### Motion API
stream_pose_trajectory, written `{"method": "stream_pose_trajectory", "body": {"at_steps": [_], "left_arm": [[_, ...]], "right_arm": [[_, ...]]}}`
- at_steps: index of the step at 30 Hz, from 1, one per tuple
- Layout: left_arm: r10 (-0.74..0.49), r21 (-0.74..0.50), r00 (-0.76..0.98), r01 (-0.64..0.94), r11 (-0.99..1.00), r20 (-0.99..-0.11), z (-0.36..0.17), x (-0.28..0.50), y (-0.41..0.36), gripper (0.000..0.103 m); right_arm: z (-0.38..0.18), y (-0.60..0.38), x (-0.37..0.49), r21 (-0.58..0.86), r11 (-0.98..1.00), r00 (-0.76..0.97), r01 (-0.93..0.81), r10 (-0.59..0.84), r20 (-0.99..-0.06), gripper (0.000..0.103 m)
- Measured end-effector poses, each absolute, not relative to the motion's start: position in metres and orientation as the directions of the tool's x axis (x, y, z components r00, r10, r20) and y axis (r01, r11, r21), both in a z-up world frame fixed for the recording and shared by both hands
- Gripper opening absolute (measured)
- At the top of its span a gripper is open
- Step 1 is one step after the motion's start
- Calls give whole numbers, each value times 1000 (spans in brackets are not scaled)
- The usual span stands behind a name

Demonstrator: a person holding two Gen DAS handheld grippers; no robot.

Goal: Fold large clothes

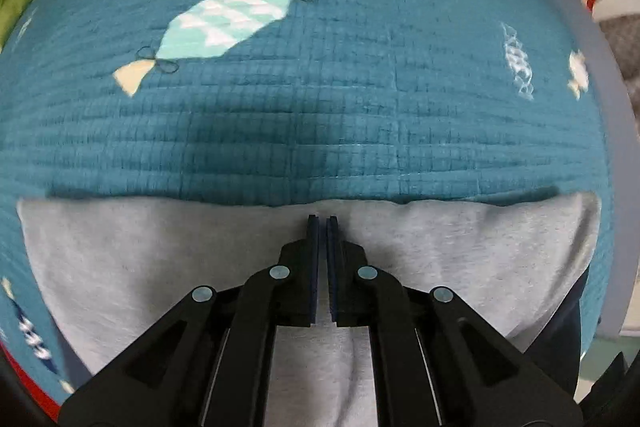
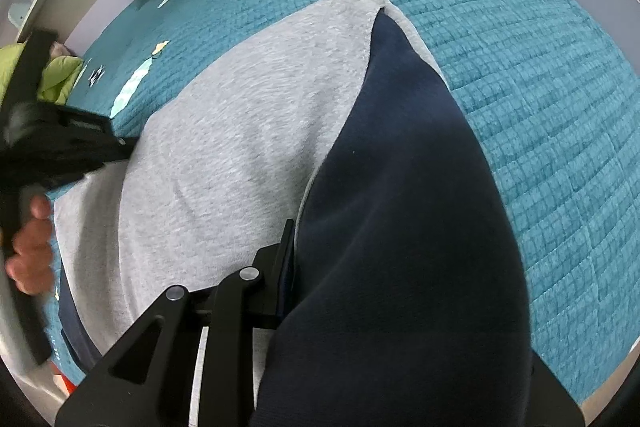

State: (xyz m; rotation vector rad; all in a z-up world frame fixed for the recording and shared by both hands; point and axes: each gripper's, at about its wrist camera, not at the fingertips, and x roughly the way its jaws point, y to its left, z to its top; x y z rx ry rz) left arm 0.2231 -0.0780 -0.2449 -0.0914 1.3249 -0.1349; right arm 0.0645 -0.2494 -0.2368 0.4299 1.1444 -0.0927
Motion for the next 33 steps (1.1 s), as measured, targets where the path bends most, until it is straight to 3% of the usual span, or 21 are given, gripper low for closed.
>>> {"method": "stream_pose_trajectory", "body": {"at_steps": [9, 18, 26, 33], "left_arm": [[-254, -231, 249, 116, 966, -935, -238, 109, -60, 5], [-292, -261, 244, 151, 953, -925, -244, 33, -52, 5], [-295, -264, 269, 148, 953, -917, -251, 30, -48, 5], [-327, -290, 298, 164, 943, -897, -254, 25, -44, 5]], "right_arm": [[-236, -251, 69, 284, 916, 398, 283, 157, -904, 25], [-226, -266, 54, 429, 851, 455, 303, 266, -850, 19], [-149, -226, 34, 595, 797, 541, 107, 455, -707, 18], [-116, -154, 45, 574, 812, 457, -108, 553, -696, 18]]}}
